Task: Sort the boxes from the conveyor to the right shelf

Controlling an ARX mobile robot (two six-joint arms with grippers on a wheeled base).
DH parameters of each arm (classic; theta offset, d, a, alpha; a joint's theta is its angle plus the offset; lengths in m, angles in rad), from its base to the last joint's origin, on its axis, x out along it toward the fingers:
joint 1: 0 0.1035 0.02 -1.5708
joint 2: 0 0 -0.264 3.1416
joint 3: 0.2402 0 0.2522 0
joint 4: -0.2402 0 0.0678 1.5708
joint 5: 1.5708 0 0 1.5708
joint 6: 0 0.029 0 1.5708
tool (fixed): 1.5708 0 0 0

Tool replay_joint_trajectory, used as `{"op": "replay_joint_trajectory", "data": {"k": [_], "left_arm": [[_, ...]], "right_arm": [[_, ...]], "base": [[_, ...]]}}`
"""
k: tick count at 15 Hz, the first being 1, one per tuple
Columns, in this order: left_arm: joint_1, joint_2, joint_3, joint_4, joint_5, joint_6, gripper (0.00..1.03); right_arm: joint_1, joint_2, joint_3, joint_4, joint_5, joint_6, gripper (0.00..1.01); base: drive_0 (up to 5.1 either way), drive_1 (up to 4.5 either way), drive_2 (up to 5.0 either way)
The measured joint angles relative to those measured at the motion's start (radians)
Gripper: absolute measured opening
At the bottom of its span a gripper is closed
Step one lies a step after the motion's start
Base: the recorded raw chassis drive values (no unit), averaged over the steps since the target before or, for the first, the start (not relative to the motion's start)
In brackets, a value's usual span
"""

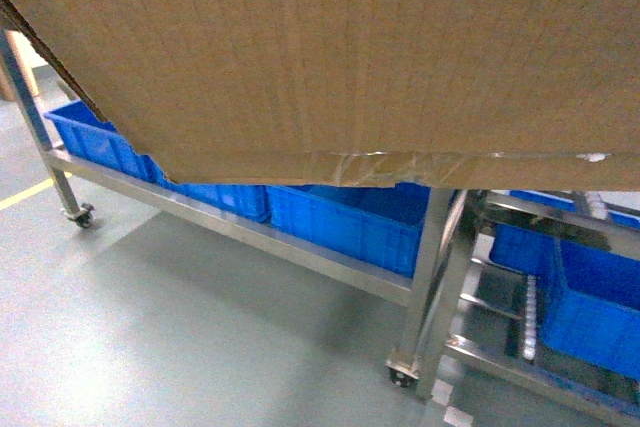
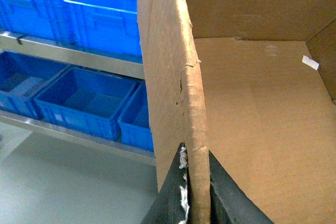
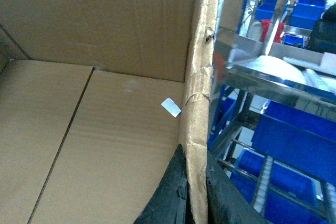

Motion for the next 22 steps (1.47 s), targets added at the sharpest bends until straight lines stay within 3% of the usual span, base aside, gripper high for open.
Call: {"op": "replay_joint_trajectory", "data": {"k": [11, 19, 22], "left_arm": [[-0.002, 0.004, 0.0, 0.0, 0.001, 0.0, 0.02], [-0.011, 0.002, 0.0, 0.005, 0.001, 0.0, 0.02], [-0.003, 0.001, 0.0, 0.002, 0.001, 0.0, 0.02]], "right_arm": [[0.0, 0.001, 0.0, -0.002, 0.0, 0.0, 0.03], [-0.008, -0.003, -0.001, 0.0, 0.003, 0.0, 0.03], [-0.005, -0.003, -0.001, 0.002, 0.001, 0.0, 0.03]], "base": [[-1.7, -1.74, -1.7], [1.8, -6.52, -0.3], [-1.4, -1.43, -1.4]]}}
